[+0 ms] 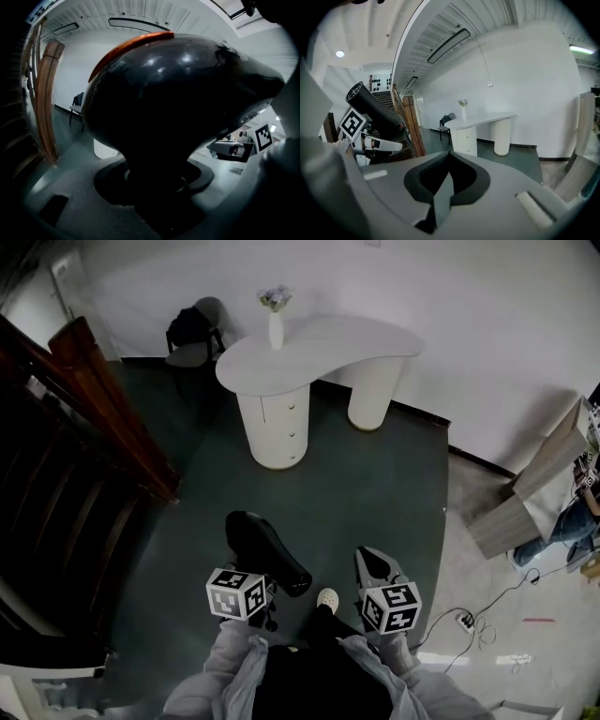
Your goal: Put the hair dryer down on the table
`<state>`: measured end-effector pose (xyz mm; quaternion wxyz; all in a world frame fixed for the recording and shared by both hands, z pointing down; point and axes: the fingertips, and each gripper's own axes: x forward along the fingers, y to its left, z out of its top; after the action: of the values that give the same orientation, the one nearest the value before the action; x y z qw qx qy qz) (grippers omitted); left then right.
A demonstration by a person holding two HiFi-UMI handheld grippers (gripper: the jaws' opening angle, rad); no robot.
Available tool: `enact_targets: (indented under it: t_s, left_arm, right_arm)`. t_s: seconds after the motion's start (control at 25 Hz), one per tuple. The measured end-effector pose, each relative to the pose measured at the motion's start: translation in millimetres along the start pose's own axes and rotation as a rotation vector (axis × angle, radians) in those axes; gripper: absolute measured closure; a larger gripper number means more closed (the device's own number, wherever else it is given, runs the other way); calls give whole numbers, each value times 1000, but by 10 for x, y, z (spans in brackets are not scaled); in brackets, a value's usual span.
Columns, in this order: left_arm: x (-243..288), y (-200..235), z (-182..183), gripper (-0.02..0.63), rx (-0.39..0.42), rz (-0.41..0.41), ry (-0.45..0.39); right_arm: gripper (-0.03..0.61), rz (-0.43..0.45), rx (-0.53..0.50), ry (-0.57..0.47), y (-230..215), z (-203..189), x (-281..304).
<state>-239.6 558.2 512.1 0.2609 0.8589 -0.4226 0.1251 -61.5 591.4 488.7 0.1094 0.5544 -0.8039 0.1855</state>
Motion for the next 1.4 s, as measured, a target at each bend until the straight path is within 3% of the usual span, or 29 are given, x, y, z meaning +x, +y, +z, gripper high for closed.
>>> enact_targets:
  t_s: [0.24, 0.48, 0.92, 1.12, 1.4]
  left_arm:
    - [790, 55, 488, 360, -17, 15, -21]
    - [1299, 121, 693, 360, -4, 42, -31]
    - [1695, 419, 1088, 360, -18, 88, -40]
    - [2060, 624, 1256, 360, -75, 72, -39]
    - [2752, 1080, 1977, 360, -94, 35, -63]
  right_arm:
    - [569, 31, -4, -15, -683, 437, 567]
    - [569, 48, 0, -10, -1150, 564, 942]
    - [569, 76, 27, 17, -1425, 742, 1401]
    - [569, 71, 33, 25, -1638, 882, 1779]
    - [569, 62, 28, 11, -1961, 1423, 2617]
